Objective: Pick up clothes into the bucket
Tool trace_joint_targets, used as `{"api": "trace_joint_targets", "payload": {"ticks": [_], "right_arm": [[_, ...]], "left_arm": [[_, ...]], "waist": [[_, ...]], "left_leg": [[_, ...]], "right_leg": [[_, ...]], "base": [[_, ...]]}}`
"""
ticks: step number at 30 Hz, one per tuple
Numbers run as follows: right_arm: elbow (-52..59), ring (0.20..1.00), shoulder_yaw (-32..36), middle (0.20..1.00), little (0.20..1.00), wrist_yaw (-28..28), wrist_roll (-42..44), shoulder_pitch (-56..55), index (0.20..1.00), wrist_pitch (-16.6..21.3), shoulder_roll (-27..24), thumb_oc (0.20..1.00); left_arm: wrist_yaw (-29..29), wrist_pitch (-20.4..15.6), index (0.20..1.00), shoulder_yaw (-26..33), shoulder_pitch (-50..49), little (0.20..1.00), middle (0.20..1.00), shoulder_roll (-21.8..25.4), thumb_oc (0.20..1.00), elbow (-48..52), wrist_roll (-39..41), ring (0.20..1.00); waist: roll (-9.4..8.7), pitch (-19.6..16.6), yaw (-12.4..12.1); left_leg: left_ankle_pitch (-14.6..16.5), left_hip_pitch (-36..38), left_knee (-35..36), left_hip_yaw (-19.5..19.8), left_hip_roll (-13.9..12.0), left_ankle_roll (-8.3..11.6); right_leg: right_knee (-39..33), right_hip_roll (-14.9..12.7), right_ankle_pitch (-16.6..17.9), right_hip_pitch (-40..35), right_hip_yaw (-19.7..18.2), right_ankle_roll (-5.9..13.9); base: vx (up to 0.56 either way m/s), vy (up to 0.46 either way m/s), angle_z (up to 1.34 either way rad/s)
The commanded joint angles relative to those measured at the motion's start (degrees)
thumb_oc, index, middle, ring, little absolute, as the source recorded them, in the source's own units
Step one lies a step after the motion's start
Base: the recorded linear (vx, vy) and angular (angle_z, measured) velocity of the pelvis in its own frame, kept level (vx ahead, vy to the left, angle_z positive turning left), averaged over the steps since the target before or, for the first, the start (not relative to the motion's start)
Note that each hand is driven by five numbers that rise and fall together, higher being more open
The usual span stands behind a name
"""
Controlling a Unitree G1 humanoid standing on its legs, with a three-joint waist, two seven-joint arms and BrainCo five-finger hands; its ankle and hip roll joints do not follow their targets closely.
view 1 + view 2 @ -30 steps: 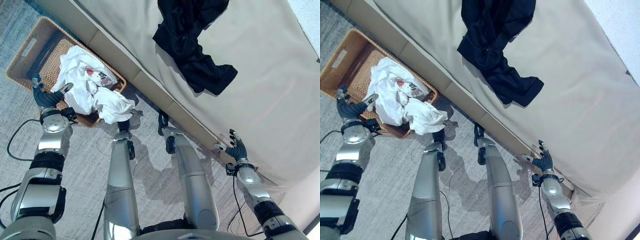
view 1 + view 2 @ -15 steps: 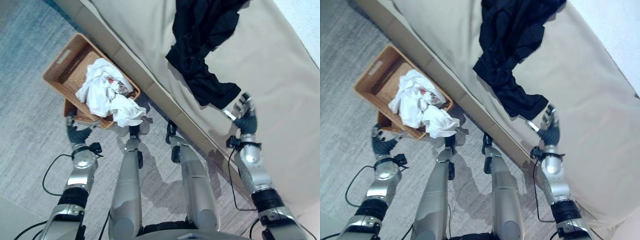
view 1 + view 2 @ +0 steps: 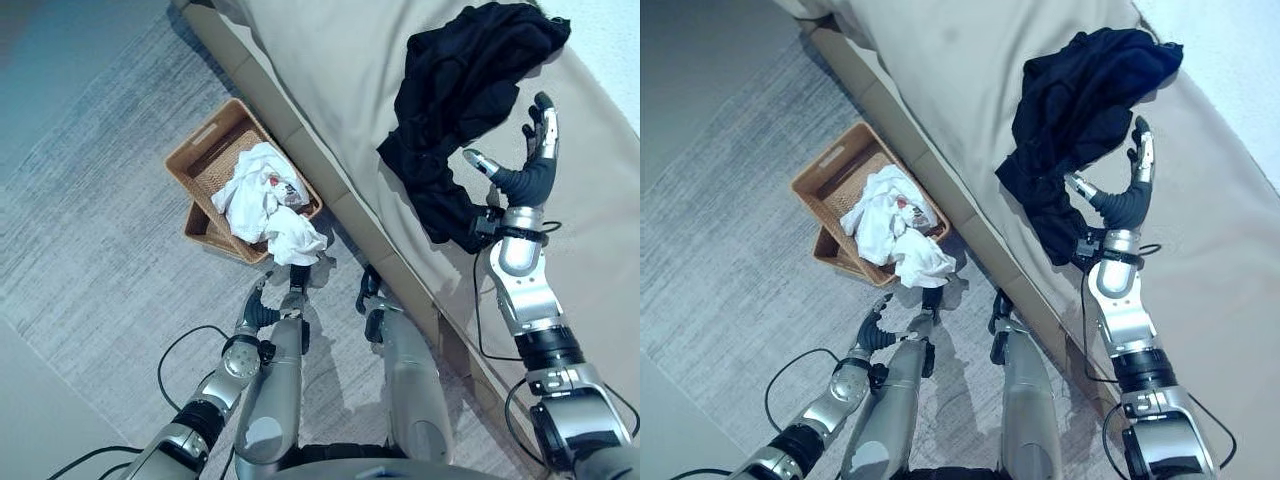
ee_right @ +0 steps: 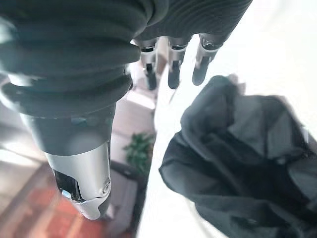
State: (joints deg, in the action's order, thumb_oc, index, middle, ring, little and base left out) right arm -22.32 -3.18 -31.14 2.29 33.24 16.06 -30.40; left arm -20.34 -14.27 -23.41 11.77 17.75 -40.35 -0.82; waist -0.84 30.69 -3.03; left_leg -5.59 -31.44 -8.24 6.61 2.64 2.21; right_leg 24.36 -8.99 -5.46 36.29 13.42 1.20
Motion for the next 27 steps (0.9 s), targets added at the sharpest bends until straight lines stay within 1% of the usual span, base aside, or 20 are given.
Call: {"api": "trace_joint_targets", "payload": {"ticks": [1, 2, 3, 4, 5, 6, 7, 8, 10, 13, 14, 15, 16, 20, 21, 24, 27], "right_arm": [[-4.98, 1.000, -1.69, 1.000, 1.000, -3.84, -0.38, 5.58, 1.000, -1.87, -8.64, 1.000], [-9.17, 1.000, -3.42, 1.000, 1.000, -3.86, 0.36, 8.63, 1.000, -2.61, -10.32, 1.000], [-16.42, 1.000, -7.26, 1.000, 1.000, -2.46, 1.27, 14.55, 1.000, -4.47, -13.64, 1.000], [-16.73, 1.000, -7.57, 1.000, 1.000, -2.44, 1.37, 14.95, 1.000, -4.34, -13.68, 1.000], [-23.01, 1.000, -10.54, 1.000, 1.000, -1.58, 2.75, 19.98, 1.000, -5.58, -15.41, 1.000], [-23.27, 1.000, -10.81, 1.000, 1.000, -1.55, 2.84, 20.32, 1.000, -5.47, -15.43, 1.000], [-26.89, 1.000, -12.97, 1.000, 1.000, -1.42, 2.01, 23.04, 1.000, -6.37, -16.42, 1.000], [-30.60, 1.000, -15.05, 1.000, 1.000, -1.78, 1.06, 26.04, 1.000, -7.39, -17.16, 1.000], [-32.40, 1.000, -16.02, 1.000, 1.000, -2.02, 1.01, 27.80, 1.000, -7.61, -17.37, 1.000], [-40.41, 1.000, -19.11, 1.000, 1.000, -2.61, 3.14, 35.33, 1.000, -8.30, -17.63, 1.000], [-40.65, 1.000, -19.37, 1.000, 1.000, -2.56, 3.22, 35.67, 1.000, -8.22, -17.63, 1.000], [-43.98, 1.000, -20.83, 1.000, 1.000, -2.64, 3.77, 38.25, 1.000, -8.46, -18.11, 1.000], [-44.02, 1.000, -20.88, 1.000, 1.000, -2.63, 3.78, 38.31, 1.000, -8.44, -18.11, 1.000], [-49.39, 1.000, -24.59, 1.000, 1.000, -1.54, 6.23, 44.52, 1.000, -9.24, -20.02, 1.000], [-49.43, 1.000, -24.65, 1.000, 1.000, -1.53, 6.25, 44.59, 1.000, -9.23, -20.02, 1.000], [-52.49, 1.000, -28.45, 1.000, 1.000, 0.38, 6.52, 48.80, 1.000, -9.99, -21.36, 1.000], [-53.27, 1.000, -30.20, 1.000, 1.000, 1.61, 7.13, 50.40, 1.000, -10.33, -21.80, 1.000]], "left_arm": [[-1.56, -2.38, 1.000, 0.05, -2.53, 1.000, 1.000, -0.20, 1.000, 2.63, 3.75, 1.000], [-2.18, -2.59, 1.000, 0.25, -2.49, 1.000, 1.000, 0.00, 1.000, 2.48, 4.93, 1.000], [-2.56, -2.47, 1.000, 0.46, -2.73, 1.000, 1.000, 0.48, 1.000, 2.25, 6.79, 1.000], [-2.55, -2.47, 1.000, 0.59, -2.69, 1.000, 1.000, 0.38, 1.000, 2.25, 6.80, 1.000], [-2.85, -2.64, 1.000, 0.45, -2.99, 1.000, 1.000, 0.85, 1.000, 2.01, 7.94, 1.000], [-2.85, -2.65, 1.000, 0.55, -2.96, 1.000, 1.000, 0.77, 1.000, 2.00, 7.94, 1.000], [-3.10, -2.53, 1.000, 0.60, -3.07, 1.000, 1.000, 0.90, 1.000, 1.69, 8.38, 1.000], [-3.55, -2.49, 1.000, 0.47, -3.39, 1.000, 1.000, 1.05, 1.000, 1.04, 8.53, 1.000], [-3.77, -2.37, 1.000, 0.41, -3.34, 1.000, 1.000, 0.99, 1.000, 0.54, 8.65, 1.000], [-4.42, -2.72, 1.000, -0.72, -3.72, 1.000, 1.000, 1.25, 1.000, 0.28, 9.75, 1.000], [-4.43, -2.73, 1.000, -0.67, -3.66, 1.000, 1.000, 1.15, 1.000, 0.26, 9.76, 1.000], [-4.26, -2.78, 1.000, -1.77, -3.79, 1.000, 1.000, 1.04, 1.000, 1.43, 10.40, 1.000], [-4.26, -2.78, 1.000, -1.76, -3.79, 1.000, 1.000, 1.02, 1.000, 1.43, 10.40, 1.000], [-4.09, -3.15, 1.000, -4.37, -2.91, 1.000, 1.000, 0.62, 1.000, 3.79, 12.21, 1.000], [-4.09, -3.14, 1.000, -4.35, -2.90, 1.000, 1.000, 0.60, 1.000, 3.79, 12.21, 1.000], [-3.74, -3.30, 1.000, -5.81, -2.65, 1.000, 1.000, 0.75, 1.000, 7.14, 13.12, 1.000], [-3.73, -3.28, 1.000, -6.29, -2.34, 1.000, 1.000, 0.72, 1.000, 7.80, 13.61, 1.000]], "waist": [[2.71, -0.90, 0.64], [2.85, -0.90, 0.15], [3.04, -0.90, -0.60], [3.09, -0.90, -0.45], [3.59, -0.90, -1.08], [3.64, -0.90, -0.96], [3.88, -0.90, -1.22], [3.93, -0.90, -1.47], [4.15, -0.90, -1.54], [4.89, -0.90, -2.20], [4.93, -0.90, -2.14], [5.45, -0.90, -2.47], [5.46, -0.90, -2.45], [6.01, -0.90, -3.13], [6.02, -0.90, -3.11], [5.91, -0.90, -3.70], [5.70, -0.90, -3.95]], "left_leg": [[1.26, 1.83, 0.39, 3.40, 0.63, -0.85], [1.29, 1.63, 0.26, 3.51, 0.65, -0.80], [1.19, 1.11, -0.02, 3.81, 0.74, -0.66], [1.19, 1.02, -0.04, 3.83, 0.75, -0.66], [1.06, 0.54, -0.11, 4.16, 0.87, -0.50], [1.06, 0.46, -0.12, 4.17, 0.88, -0.50], [1.02, 0.19, -0.20, 4.38, 0.94, -0.41], [2.51, 0.88, -0.23, 4.60, 0.98, -0.17], [2.49, 0.42, -0.33, 4.71, 0.98, -0.15], [2.38, -1.34, -0.71, 4.95, 1.12, -0.10], [2.39, -1.43, -0.73, 4.92, 1.12, -0.09], [2.19, -2.32, -0.67, 5.13, 1.22, -0.06], [2.19, -2.34, -0.68, 5.13, 1.22, -0.06], [1.30, -4.87, 0.04, 5.70, 1.17, 0.10], [1.30, -4.89, 0.03, 5.69, 1.18, 0.10], [0.68, -7.36, 0.46, 6.06, 0.98, 0.24], [0.33, -8.59, 0.65, 6.19, 0.87, 0.35]], "right_leg": [[1.00, -4.87, 0.62, -2.08, 0.58, 4.99], [1.07, -4.88, 0.59, -2.01, 0.66, 4.97], [1.36, -4.89, 0.50, -1.71, 0.86, 4.85], [1.38, -4.90, 0.49, -1.63, 0.87, 4.85], [1.74, -4.96, 0.32, -1.26, 1.10, 4.69], [1.76, -4.97, 0.32, -1.18, 1.11, 4.69], [2.04, -5.09, 0.11, -0.85, 1.22, 4.60], [2.86, -5.08, -1.97, -1.23, 0.75, 4.98], [3.10, -5.08, -2.06, -0.74, 0.81, 4.92], [4.09, -5.00, -2.51, 1.19, 0.63, 4.80], [4.14, -5.00, -2.52, 1.30, 0.60, 4.79], [4.64, -5.14, -2.73, 2.43, 0.62, 4.77], [4.65, -5.15, -2.73, 2.45, 0.61, 4.77], [5.33, -5.23, -2.83, 5.57, 0.77, 4.72], [5.35, -5.24, -2.83, 5.60, 0.76, 4.72], [4.99, -4.84, -2.48, 8.29, 0.70, 4.70], [5.03, -4.70, -2.38, 9.62, 0.71, 4.68]], "base": [[0.01, -0.016, 0.10], [0.01, -0.031, 0.11], [0.01, -0.032, 0.08], [0.01, -0.032, 0.08], [0.01, -0.009, 0.08], [0.02, -0.011, 0.17], [0.11, -0.044, 0.16], [0.11, -0.042, 0.20], [0.07, -0.028, 0.14], [0.03, -0.002, 0.02], [0.00, 0.000, 0.00], [0.00, 0.000, 0.00], [0.00, 0.000, 0.00], [0.00, 0.000, 0.00], [0.00, 0.000, 0.00], [0.02, -0.023, 0.02], [0.01, -0.021, 0.02]]}}
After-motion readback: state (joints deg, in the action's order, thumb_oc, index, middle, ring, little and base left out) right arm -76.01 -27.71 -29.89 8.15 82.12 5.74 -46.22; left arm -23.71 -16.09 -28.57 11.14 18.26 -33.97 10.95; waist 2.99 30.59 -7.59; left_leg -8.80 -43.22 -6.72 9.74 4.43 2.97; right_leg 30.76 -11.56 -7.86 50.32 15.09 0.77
